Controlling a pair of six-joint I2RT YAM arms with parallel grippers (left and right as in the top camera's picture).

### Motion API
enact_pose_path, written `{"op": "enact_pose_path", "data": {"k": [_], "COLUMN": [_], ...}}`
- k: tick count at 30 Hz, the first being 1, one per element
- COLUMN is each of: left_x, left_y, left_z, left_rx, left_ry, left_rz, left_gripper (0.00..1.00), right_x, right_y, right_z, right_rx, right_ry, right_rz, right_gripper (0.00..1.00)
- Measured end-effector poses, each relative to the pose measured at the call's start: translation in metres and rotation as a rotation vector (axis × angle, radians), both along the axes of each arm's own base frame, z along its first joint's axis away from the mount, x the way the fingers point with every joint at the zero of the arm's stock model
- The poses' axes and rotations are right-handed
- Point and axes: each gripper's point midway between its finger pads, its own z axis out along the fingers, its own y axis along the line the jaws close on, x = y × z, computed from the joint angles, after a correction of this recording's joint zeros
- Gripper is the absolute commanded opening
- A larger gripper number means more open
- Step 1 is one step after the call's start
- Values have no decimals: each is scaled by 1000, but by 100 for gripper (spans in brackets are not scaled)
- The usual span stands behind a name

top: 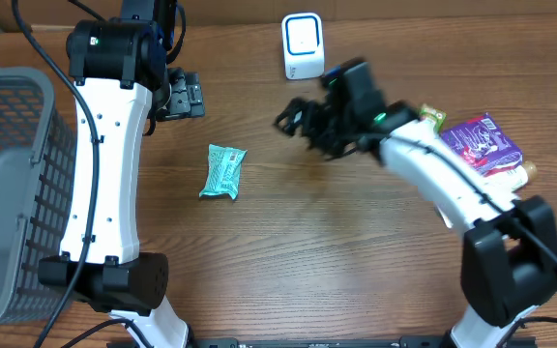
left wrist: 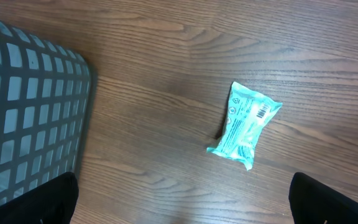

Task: Scan the item barcode
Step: 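Reach the right gripper to the mint-green wipes pack and grasp it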

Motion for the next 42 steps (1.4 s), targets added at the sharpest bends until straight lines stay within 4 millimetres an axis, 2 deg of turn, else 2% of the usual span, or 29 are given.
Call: {"op": "enact_pose_path", "data": {"k": [2,7,11,16,18,20,28,30,33,38,42], "left_x": [0,0,0,0,0,0,0,0,0,0,0], "left_y": [0,0,0,0,0,0,0,0,0,0,0], "left_z": [0,0,0,0,0,0,0,0,0,0,0], "left_rx": [0,0,0,0,0,0,0,0,0,0,0], "left_ry": [0,0,0,0,0,0,0,0,0,0,0], "left_rz": [0,0,0,0,0,0,0,0,0,0,0], "left_gripper": [99,99,100,100,100,99,99,99,99,100,100], "right_x": [-13,-37,-46,-62,-70,-74,-68,-67,-69,-72,-75], "right_y": [26,61,86,106,110,114,125,129,132,128,121], "right_z": [-7,-34,-64,-98,-111,-115,-119,-120,-124,-133,-135], "right_rx": [29,11,7,-8,-22,-20,24,37,38,18,12], "right_ry": [-7,29,49,85,107,111,84,75,80,103,138], "right_rz": [27,40,56,95,107,115,122,127,130,132,162], "right_gripper": [84,81,77,69,66,64,54,46,25,4,4]}}
